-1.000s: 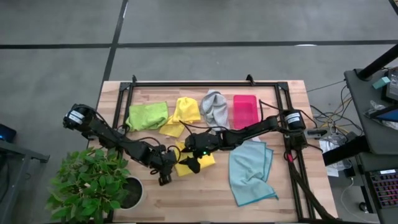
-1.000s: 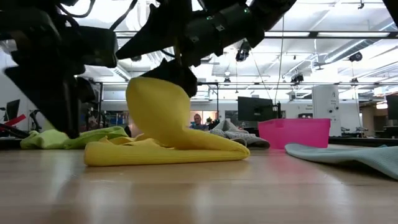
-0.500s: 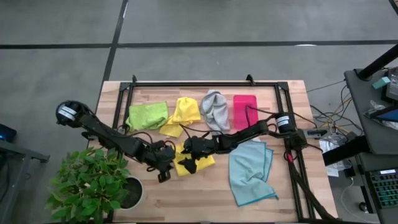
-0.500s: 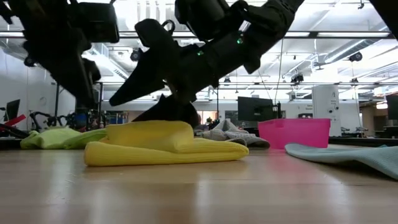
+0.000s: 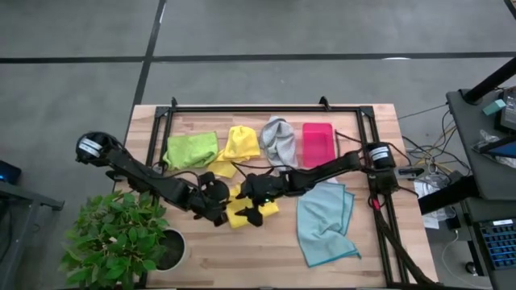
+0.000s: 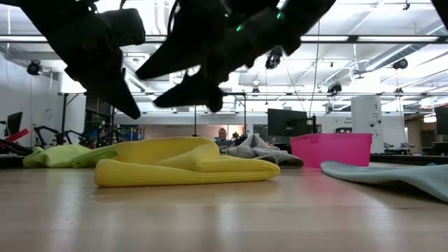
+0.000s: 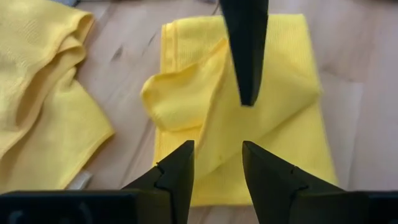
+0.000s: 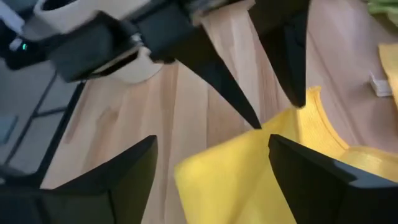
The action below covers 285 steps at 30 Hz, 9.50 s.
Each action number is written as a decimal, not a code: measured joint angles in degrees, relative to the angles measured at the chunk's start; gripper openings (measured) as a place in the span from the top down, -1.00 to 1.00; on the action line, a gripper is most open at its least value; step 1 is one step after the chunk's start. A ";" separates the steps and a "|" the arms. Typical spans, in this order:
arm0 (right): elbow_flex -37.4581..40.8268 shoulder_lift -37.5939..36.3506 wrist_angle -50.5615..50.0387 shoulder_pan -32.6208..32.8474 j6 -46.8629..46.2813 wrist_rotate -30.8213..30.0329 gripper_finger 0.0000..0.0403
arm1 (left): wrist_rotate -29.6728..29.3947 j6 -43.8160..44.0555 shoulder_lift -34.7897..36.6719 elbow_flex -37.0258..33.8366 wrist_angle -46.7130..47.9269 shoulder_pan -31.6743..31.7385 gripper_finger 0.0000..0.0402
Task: Fold microfiber towels
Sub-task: Fold the bottom yellow microfiber towel
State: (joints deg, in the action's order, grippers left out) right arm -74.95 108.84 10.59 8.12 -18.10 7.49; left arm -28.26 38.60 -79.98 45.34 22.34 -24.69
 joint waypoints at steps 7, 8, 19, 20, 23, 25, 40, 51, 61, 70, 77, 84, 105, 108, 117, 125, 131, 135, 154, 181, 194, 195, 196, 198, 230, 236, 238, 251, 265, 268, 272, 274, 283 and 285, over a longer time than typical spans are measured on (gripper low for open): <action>2.60 -6.02 -10.42 3.38 4.26 -7.50 -0.33 | -0.08 -1.39 -2.07 0.00 -4.90 0.18 0.40; 3.36 -6.73 -11.53 3.80 4.71 -9.34 -0.31 | -0.14 -1.76 -2.23 0.00 -5.56 0.31 0.40; 15.98 -16.54 -10.64 5.01 3.81 -14.76 -0.17 | -0.22 -15.50 -8.13 0.18 -28.54 5.02 0.40; 17.37 -17.36 -9.13 5.01 3.19 -15.33 -0.16 | 0.17 -16.50 -9.12 0.45 -30.06 5.73 0.40; 21.20 -18.95 -4.31 4.98 1.56 -15.71 -0.15 | 2.18 -16.90 -12.36 1.82 -31.42 8.63 0.40; 23.21 -19.41 -1.82 5.01 1.08 -15.72 -0.14 | 3.95 -16.61 -14.09 2.29 -31.28 10.30 0.40; 25.95 -19.82 1.96 4.98 1.04 -16.66 -0.14 | 24.05 -13.69 -16.98 3.63 -22.29 11.30 0.67; 25.93 -19.80 2.53 4.98 1.11 -16.68 -0.15 | 29.88 -12.97 -9.84 3.91 -7.50 10.44 0.96; 25.95 -19.78 3.40 4.98 0.69 -16.66 -0.15 | 32.79 -11.88 -6.70 3.89 -6.13 7.95 0.75; 25.95 -19.76 3.36 4.98 1.11 -16.65 -0.15 | 35.39 -10.26 -6.78 3.89 -4.76 5.15 0.49; 25.95 -19.74 3.16 4.98 1.13 -16.65 -0.15 | 35.53 -8.16 -6.93 3.89 -4.64 3.83 0.48; 25.96 -19.71 3.16 4.98 0.90 -16.63 -0.15 | 38.14 -7.32 -6.84 3.89 -4.66 3.61 0.48; 26.02 -17.33 5.86 4.98 -1.45 -16.59 -0.14 | 52.78 4.57 -5.44 4.02 4.25 5.14 0.48; 26.02 -14.48 8.72 4.98 -1.47 -16.42 -0.09 | 56.10 7.20 -5.14 4.02 6.30 5.09 0.48; 26.01 -5.28 17.43 5.38 -1.47 -13.41 0.44 | 49.15 10.43 -5.14 4.34 -2.39 3.28 0.48; 24.13 -0.84 19.83 5.64 -0.46 -10.78 0.92 | 37.29 13.24 -6.80 3.78 -5.16 -0.66 0.48; 24.12 -1.37 15.21 5.60 -0.29 -10.45 0.96 | 37.12 15.12 -12.21 3.76 -5.37 -2.65 0.48; 24.10 -1.97 12.01 5.60 -0.62 -10.47 0.96 | 37.59 15.10 -14.81 3.74 -5.39 -2.90 0.48; 24.07 -9.09 6.06 5.75 0.25 -11.07 0.96 | 28.02 7.43 -9.47 3.82 -5.37 -2.90 0.48; 21.08 -8.69 -4.48 -0.62 -24.10 -2.72 -0.25 | 15.94 4.49 -13.08 0.04 -6.31 -2.29 0.48; 21.12 -2.53 7.97 -1.04 -23.12 -2.38 -0.03 | 15.77 4.46 -13.08 0.00 -6.97 -2.29 0.48; 21.12 -2.53 7.99 -1.05 -23.01 -2.37 0.05 | 15.41 4.48 -13.09 0.00 -7.23 -2.29 0.48; 21.12 -2.53 7.97 -1.05 -22.77 -2.38 0.15 | 14.71 4.49 -13.10 -0.01 -7.50 -2.29 0.48; 21.06 -2.53 8.02 -1.03 -22.20 -2.32 0.35 | 13.44 4.47 -13.10 -0.02 -7.93 -2.27 0.48; 20.82 -19.02 -27.26 -6.76 -10.37 1.29 0.96 | 12.66 2.43 -12.17 -0.98 -11.28 -2.70 0.48; 15.74 -16.47 -34.95 -6.77 -10.45 -3.50 0.96 | 9.25 -1.82 -16.67 -2.81 -24.51 -2.66 0.48; 13.31 -15.39 -38.08 -6.77 -10.23 -5.47 0.96 | 8.57 -1.69 -18.44 -3.11 -27.29 -2.68 0.48; -1.13 -7.58 -51.19 -4.18 -8.29 -9.21 0.96 | 6.27 -4.60 -20.69 -3.41 -30.36 -2.76 0.48; -3.18 -7.05 -47.75 0.37 -11.99 -9.07 0.96 | 4.83 -4.49 -21.69 -3.80 -32.80 -2.76 0.48; -3.37 -7.06 -50.33 0.07 -11.45 -9.06 0.96 | 5.20 -4.51 -21.74 -3.80 -32.76 -2.86 0.48; -3.53 -7.06 -52.90 -1.43 -9.01 -9.09 0.96 | 5.58 -4.53 -21.47 -3.80 -32.55 -2.86 0.48; -3.53 -7.06 -53.87 -2.31 -8.01 -9.14 0.96 | 5.65 -4.51 -21.45 -3.82 -32.51 -2.86 0.48; -3.53 -7.06 -54.09 -4.15 -7.39 -9.18 0.96 | 5.19 -4.51 -21.86 -3.82 -32.73 -2.92 0.48; -3.53 -7.06 -53.41 -3.96 -8.31 -9.16 0.96 | 5.19 -4.51 -22.31 -3.82 -32.80 -2.89 0.48</action>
State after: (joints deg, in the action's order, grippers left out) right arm -78.48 101.78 -42.81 4.16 -26.41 -1.67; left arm -23.07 34.09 -102.29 41.52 -10.46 -27.59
